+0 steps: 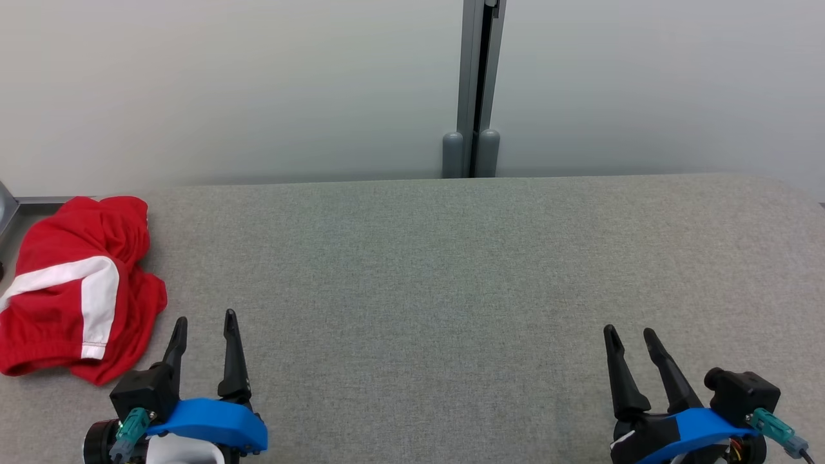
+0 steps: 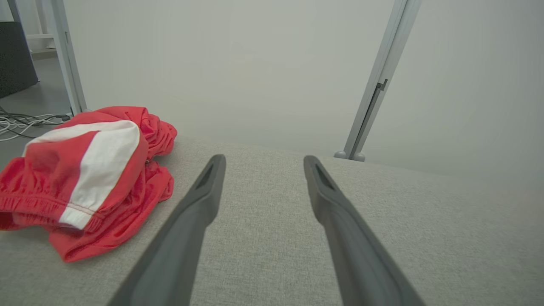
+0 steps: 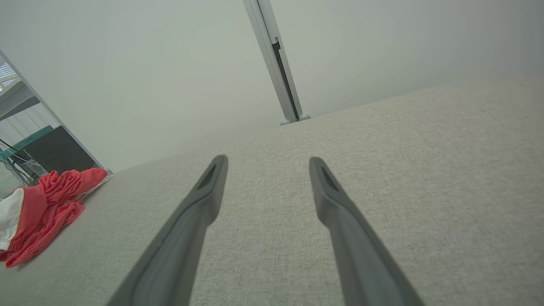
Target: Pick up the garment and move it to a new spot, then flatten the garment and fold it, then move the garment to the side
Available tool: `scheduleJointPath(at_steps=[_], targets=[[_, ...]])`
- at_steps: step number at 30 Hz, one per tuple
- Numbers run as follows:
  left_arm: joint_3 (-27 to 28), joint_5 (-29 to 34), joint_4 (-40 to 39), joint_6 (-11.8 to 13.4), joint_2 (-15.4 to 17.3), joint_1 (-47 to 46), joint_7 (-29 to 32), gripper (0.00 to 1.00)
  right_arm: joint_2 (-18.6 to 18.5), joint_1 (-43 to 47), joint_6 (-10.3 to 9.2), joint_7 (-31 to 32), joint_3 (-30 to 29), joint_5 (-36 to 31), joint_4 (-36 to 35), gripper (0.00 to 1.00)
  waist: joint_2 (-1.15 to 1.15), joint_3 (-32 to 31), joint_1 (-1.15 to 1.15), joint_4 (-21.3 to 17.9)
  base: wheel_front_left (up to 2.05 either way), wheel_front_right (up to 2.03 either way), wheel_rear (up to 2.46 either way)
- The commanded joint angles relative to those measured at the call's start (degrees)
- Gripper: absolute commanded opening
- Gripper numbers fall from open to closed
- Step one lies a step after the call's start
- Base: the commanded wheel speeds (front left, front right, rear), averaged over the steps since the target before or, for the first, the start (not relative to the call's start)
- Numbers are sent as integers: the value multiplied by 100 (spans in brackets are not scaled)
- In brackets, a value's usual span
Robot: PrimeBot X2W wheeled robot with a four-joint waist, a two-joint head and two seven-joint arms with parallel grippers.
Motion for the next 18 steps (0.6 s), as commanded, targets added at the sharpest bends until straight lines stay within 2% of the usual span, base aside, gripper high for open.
scheduleJointPath(at_steps=[1,13,18], targets=[[-9,132,7,23,42,-112,-56,100,-51,-24,13,-64,14,-152,-1,100,0,-4,0,3,0,0,0],[37,620,159,2,17,-81,-190,100,-54,1,15,-194,33,-691,80,100,0,-51,0,55,0,0,0],[58,836,453,31,34,-106,-240,100,-55,16,15,-252,39,-986,157,100,0,-80,0,65,0,0,0]])
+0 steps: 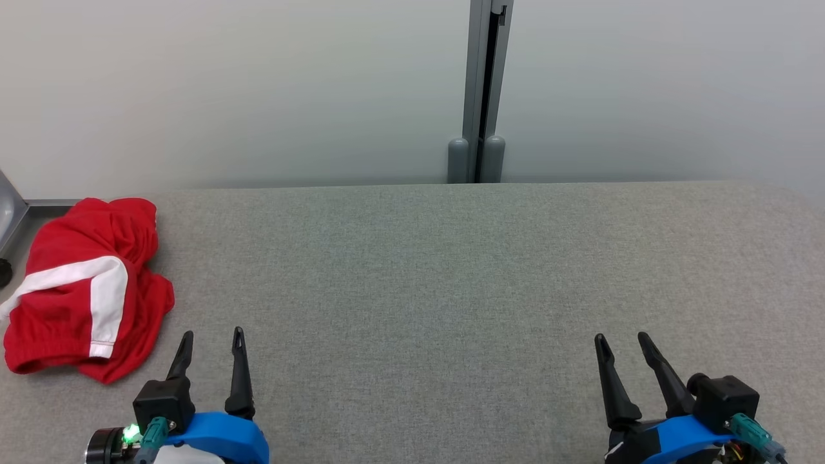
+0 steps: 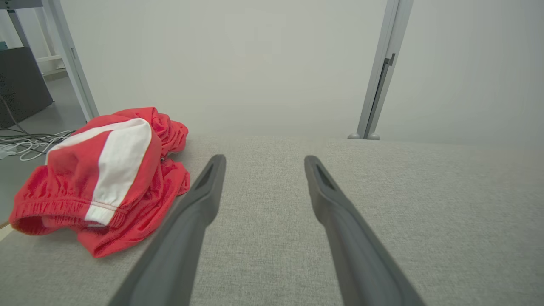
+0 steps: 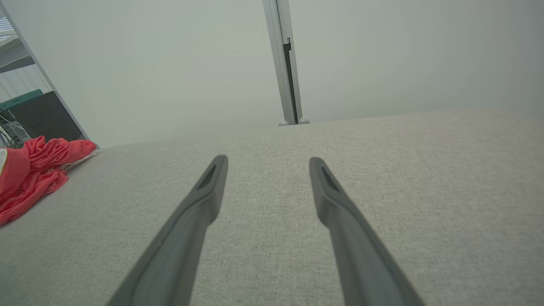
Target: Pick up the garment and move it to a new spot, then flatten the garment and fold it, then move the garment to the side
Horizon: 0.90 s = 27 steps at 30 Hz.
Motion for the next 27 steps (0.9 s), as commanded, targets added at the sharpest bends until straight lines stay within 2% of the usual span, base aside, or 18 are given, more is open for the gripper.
scheduleJointPath(at_steps=[1,8,13,27], targets=[[19,133,131,18,37,-114,-45,100,-45,11,14,-52,0,-168,31,100,0,-12,0,-1,0,0,0],[80,356,385,59,32,-134,-123,100,-48,-35,13,-129,-111,-578,315,100,0,-48,0,-18,0,0,0],[142,271,475,73,20,-118,-121,100,-46,-100,14,-127,-233,-661,464,100,0,-47,0,-25,0,0,0],[318,302,115,157,56,-27,-121,100,-45,-114,9,-126,-444,-692,329,100,0,-23,0,-10,0,0,0]])
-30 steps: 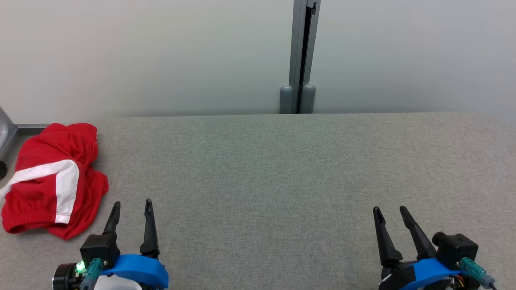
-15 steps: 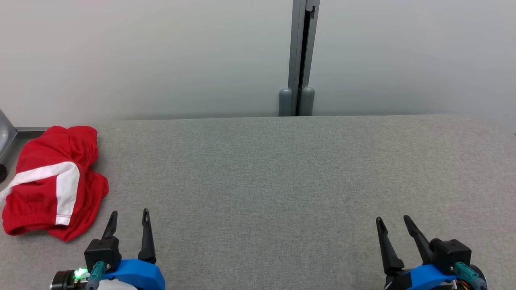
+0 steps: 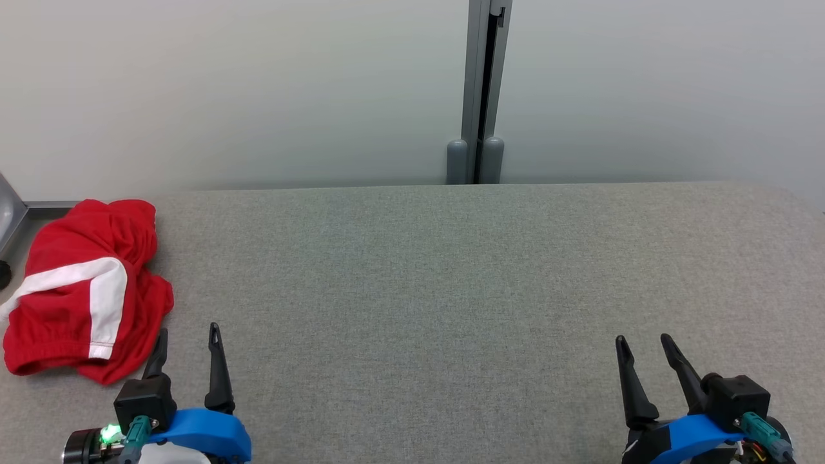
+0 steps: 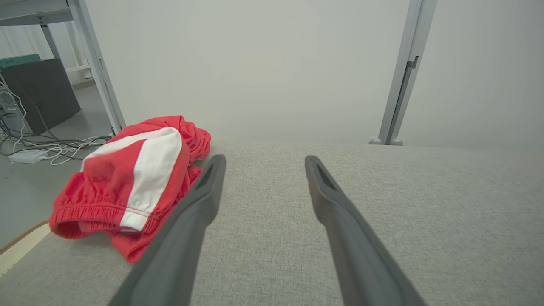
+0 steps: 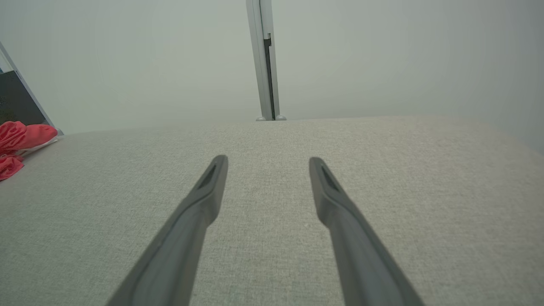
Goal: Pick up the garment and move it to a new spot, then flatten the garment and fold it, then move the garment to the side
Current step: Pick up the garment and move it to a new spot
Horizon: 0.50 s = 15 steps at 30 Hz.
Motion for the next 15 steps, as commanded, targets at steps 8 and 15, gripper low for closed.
scheduleJointPath(at_steps=[8,15], targets=[[31,36,-66,32,9,50,-27,100,-36,-9,5,-25,-13,-2,1,100,0,7,0,-10,0,0,0],[87,30,-125,54,18,-14,-26,100,-35,1,5,-24,-43,-10,-34,100,0,4,0,166,0,0,0]])
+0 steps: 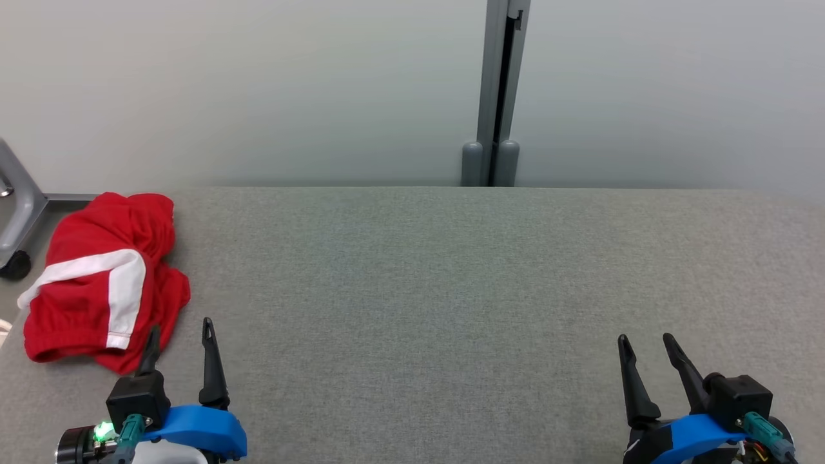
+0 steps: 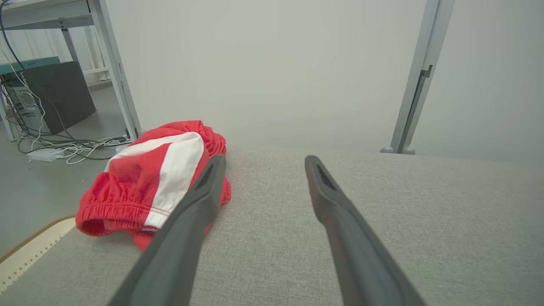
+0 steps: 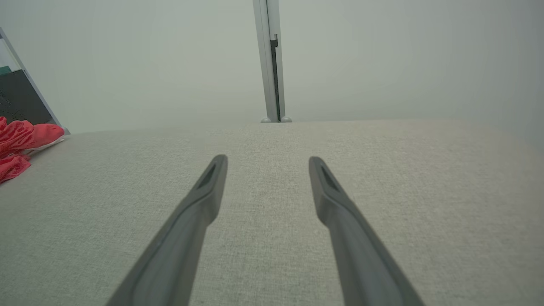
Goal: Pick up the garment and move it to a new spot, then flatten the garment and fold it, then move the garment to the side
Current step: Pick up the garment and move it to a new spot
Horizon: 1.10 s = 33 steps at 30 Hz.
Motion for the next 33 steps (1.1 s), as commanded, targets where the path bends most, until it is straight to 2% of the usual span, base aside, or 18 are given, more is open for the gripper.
scheduleJointPath(at_steps=[1,8,23,28,33], targets=[[35,29,-33,36,31,-30,-26,100,-33,6,5,-24,13,-3,-33,100,0,14,0,83,0,0,0],[111,50,-114,56,79,13,-21,100,-33,72,4,-23,29,59,-52,100,0,-2,0,593,0,0,0],[319,53,-301,119,258,182,-21,100,-34,190,4,-23,38,178,-40,100,0,-96,0,2092,0,0,0],[368,85,-394,128,313,260,-21,100,-33,208,4,-23,44,218,-68,100,0,-116,0,2437,0,0,0],[489,31,-494,169,343,293,-21,100,-33,73,4,-23,134,178,-61,100,0,-18,0,2557,0,0,0]])
